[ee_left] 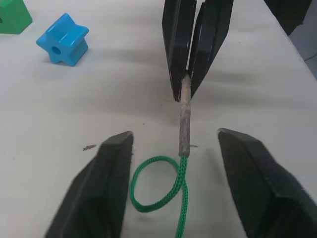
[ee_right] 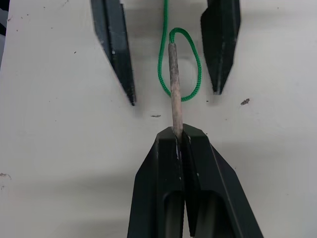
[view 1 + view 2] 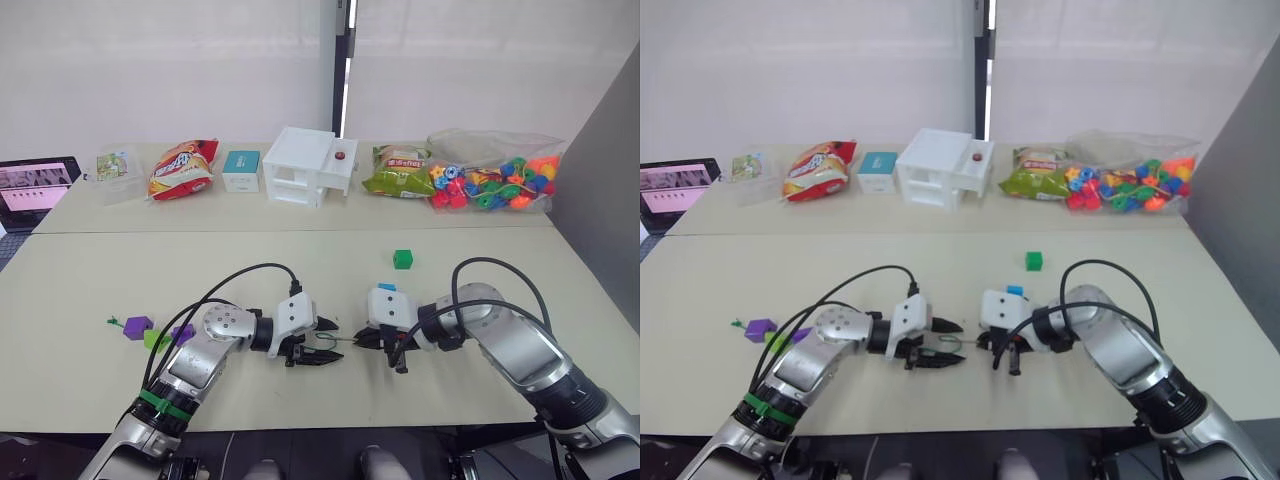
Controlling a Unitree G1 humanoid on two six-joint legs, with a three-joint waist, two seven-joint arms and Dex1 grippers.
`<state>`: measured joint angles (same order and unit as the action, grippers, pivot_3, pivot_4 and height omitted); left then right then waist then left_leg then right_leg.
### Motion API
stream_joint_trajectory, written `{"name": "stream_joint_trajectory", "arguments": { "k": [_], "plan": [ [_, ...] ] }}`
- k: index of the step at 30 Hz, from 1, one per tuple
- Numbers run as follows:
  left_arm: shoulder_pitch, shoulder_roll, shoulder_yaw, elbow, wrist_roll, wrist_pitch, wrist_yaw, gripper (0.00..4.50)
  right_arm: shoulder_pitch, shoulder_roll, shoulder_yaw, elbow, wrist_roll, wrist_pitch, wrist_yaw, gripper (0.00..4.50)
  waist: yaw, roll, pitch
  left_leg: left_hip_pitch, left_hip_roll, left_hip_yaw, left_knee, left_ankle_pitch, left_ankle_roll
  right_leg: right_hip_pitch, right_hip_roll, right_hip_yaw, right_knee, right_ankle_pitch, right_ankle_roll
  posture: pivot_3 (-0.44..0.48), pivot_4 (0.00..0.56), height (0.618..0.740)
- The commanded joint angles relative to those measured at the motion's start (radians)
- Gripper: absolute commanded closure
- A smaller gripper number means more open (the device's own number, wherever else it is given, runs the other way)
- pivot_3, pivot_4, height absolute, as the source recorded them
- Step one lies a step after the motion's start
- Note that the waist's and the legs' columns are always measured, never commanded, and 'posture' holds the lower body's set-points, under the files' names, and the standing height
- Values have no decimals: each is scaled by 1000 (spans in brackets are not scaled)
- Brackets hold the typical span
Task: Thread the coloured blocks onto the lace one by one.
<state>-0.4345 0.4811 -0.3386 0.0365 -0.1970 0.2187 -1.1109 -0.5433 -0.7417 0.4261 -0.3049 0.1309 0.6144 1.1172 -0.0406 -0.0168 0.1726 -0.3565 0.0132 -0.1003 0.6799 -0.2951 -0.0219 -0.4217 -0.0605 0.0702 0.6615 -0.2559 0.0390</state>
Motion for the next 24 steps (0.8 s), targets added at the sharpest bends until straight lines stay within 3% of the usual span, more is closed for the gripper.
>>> {"name": "stream_joint_trajectory", "arguments": {
  "k": [1, 6, 23, 24],
  "plan": [
    [-18, -9, 9, -9, 2, -22, -5, 2887, -4, -11, -26, -41, 4, 6, -2, 4500, 0, 0, 0, 0, 0, 0, 0, 0, 0, 0, 0, 0, 0, 0, 0, 0, 150, 740],
    [-21, -26, 20, -21, -8, -10, 5, 4484, 5, -17, -29, -51, 6, 11, -4, 4500, 0, 0, 0, 0, 0, 0, 0, 0, 0, 0, 0, 0, 0, 0, 0, 0, 150, 740],
    [-20, -29, 47, -60, -56, 62, -9, 4484, 14, -27, -25, -54, 4, 10, -2, 4500, 0, 0, 0, 0, 0, 0, 0, 0, 0, 0, 0, 0, 0, 0, 0, 0, 150, 740],
    [-19, -29, 49, -65, -64, 70, -13, 4173, 15, -28, -25, -53, 4, 10, -2, 4500, 0, 0, 0, 0, 0, 0, 0, 0, 0, 0, 0, 0, 0, 0, 0, 0, 150, 740]
  ]
}}
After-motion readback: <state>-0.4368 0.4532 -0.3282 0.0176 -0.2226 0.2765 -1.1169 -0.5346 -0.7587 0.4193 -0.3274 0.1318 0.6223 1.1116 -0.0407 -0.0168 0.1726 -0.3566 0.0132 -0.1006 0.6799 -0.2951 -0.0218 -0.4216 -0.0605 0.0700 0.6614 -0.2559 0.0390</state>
